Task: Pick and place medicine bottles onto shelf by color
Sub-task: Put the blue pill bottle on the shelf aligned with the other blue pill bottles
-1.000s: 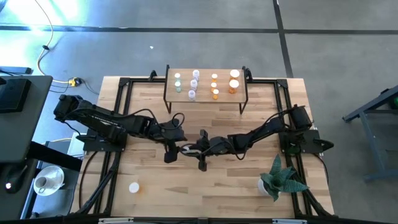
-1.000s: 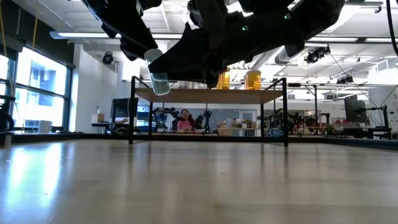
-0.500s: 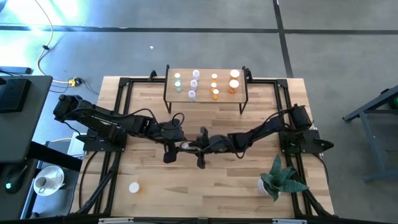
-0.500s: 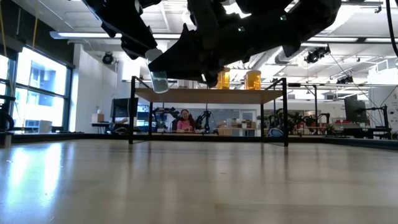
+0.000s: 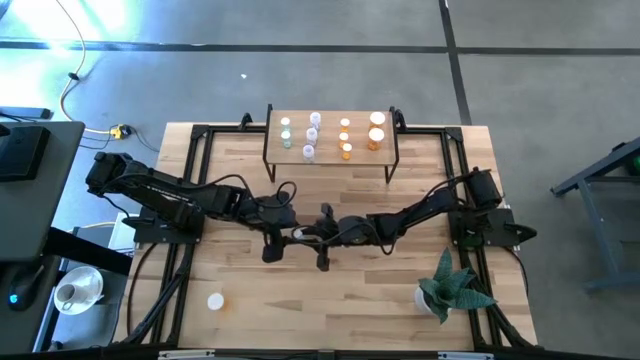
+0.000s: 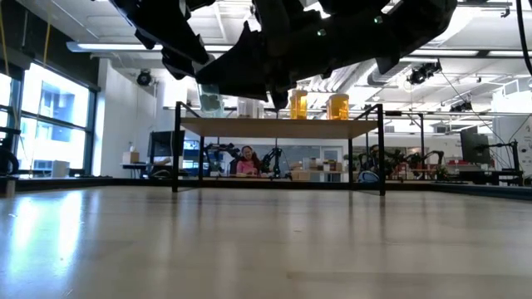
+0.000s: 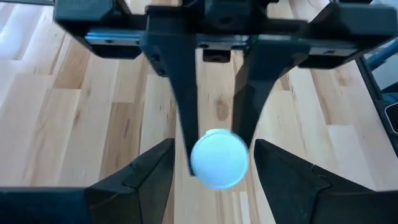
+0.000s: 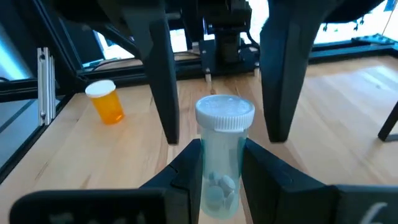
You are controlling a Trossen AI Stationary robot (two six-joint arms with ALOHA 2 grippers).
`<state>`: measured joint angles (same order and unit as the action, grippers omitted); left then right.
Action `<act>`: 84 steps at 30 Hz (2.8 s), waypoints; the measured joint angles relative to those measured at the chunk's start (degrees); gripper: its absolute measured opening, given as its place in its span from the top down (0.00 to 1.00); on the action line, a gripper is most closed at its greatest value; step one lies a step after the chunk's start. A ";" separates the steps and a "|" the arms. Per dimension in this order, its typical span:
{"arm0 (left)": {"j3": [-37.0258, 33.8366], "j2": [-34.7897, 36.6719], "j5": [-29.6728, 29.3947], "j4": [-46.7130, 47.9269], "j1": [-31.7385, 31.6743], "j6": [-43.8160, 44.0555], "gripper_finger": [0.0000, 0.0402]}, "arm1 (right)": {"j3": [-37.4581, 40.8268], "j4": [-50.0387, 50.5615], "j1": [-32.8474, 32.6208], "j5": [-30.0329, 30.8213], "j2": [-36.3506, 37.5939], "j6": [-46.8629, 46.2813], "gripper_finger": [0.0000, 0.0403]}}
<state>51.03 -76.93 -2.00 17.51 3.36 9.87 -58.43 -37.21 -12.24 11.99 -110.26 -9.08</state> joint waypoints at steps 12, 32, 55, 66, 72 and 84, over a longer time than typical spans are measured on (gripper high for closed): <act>0.00 0.00 -0.17 0.33 -0.02 0.00 0.48 | 0.00 0.36 -0.28 -0.09 0.00 0.13 0.80; 0.00 0.00 -0.05 0.88 -0.02 0.46 0.73 | 0.00 0.17 0.92 -1.64 0.00 -0.56 0.80; 0.00 0.00 -2.34 0.76 -0.02 0.46 0.73 | -0.02 8.53 1.36 -1.68 0.00 0.13 0.56; 5.69 0.04 -6.32 12.02 -2.84 -1.05 0.73 | -0.02 17.50 1.38 -1.31 3.80 -0.02 0.56; 11.56 0.07 -6.40 18.14 -8.64 -4.44 0.72 | -0.02 23.01 1.38 -1.25 7.34 0.13 0.56; 21.02 0.11 -7.69 25.84 -23.05 -9.29 0.72 | -0.02 28.70 1.38 -1.22 7.74 0.13 0.56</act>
<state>72.04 -76.82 -9.69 43.35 -19.70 0.58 -58.46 -8.51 -10.85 10.76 -102.52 -8.95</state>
